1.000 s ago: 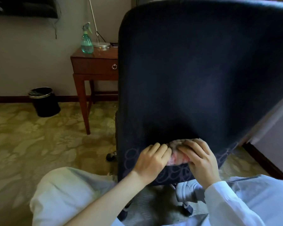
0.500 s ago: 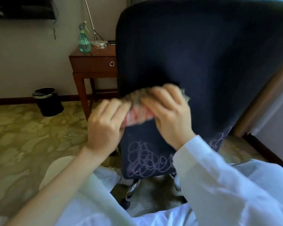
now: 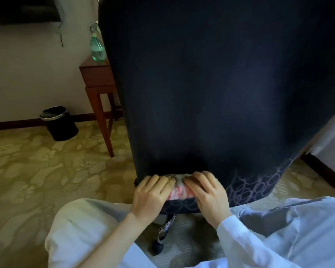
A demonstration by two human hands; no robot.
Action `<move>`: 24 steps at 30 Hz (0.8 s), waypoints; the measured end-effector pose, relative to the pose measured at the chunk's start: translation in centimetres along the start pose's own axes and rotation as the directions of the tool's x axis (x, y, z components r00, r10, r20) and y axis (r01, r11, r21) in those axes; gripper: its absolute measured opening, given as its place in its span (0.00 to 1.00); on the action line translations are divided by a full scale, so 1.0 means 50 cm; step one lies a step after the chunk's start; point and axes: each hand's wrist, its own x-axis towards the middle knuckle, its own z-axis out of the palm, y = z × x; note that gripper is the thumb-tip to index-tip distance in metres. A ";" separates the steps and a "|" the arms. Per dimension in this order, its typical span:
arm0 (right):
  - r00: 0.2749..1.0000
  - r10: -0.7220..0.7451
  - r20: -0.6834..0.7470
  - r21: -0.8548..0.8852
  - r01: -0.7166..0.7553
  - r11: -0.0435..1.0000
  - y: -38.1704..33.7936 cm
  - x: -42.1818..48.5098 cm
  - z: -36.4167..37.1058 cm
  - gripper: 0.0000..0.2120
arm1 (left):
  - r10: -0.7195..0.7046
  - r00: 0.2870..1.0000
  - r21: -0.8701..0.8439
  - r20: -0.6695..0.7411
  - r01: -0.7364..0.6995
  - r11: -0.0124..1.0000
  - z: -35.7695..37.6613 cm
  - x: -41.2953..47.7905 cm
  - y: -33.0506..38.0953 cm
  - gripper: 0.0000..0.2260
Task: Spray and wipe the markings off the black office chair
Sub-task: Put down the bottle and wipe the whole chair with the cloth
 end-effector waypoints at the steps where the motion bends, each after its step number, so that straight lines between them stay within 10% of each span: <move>1: 0.999 0.002 -0.046 0.004 -0.002 1.000 -0.003 0.030 -0.017 0.18 | 0.001 0.999 0.009 -0.049 -0.001 1.000 -0.023 0.025 -0.011 0.13; 24: 0.977 -0.007 -0.213 -0.138 -0.023 0.990 0.151 0.081 -0.146 0.08 | 0.083 0.965 0.047 -0.249 -0.073 0.996 -0.031 0.208 0.112 0.06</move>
